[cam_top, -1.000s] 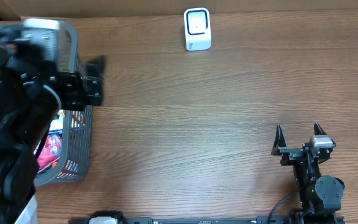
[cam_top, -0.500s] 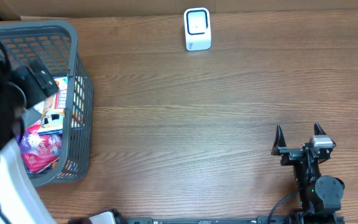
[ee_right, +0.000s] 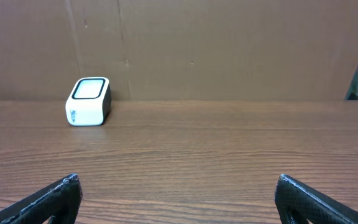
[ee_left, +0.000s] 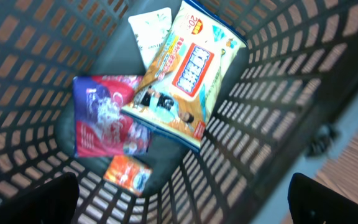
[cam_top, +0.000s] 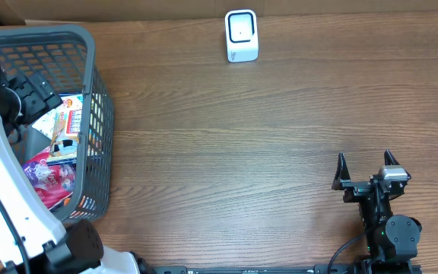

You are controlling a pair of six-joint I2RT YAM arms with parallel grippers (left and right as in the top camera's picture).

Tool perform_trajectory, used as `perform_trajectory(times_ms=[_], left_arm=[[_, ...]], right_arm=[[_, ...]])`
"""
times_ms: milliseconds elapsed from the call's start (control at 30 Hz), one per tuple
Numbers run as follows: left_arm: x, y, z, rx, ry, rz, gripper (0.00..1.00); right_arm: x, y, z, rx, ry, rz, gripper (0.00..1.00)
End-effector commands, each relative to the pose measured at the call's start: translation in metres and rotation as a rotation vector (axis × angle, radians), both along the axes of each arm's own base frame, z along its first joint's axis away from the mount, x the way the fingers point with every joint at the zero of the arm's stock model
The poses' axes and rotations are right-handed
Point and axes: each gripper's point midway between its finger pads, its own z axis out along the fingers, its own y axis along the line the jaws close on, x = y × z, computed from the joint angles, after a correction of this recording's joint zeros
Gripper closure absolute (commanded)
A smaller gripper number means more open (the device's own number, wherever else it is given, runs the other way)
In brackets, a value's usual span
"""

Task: Scan the item barcode
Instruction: 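Reach the left gripper into the grey basket toward the snack bag, then grasp the orange-and-white snack bag with the left gripper and lift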

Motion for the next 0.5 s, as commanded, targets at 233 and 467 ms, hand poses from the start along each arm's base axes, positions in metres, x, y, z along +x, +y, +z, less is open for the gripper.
perform_trajectory(times_ms=[233, 467], left_arm=[[0.056, 0.025, -0.051, -0.010, 0.018, -0.045, 0.00], [0.073, 0.036, -0.099, 0.000, 0.063, -0.112, 0.00]], right_arm=[[0.000, -0.002, -0.002, 0.004, -0.004, -0.011, 0.00], [0.000, -0.002, -0.002, 0.004, -0.004, -0.011, 0.00]])
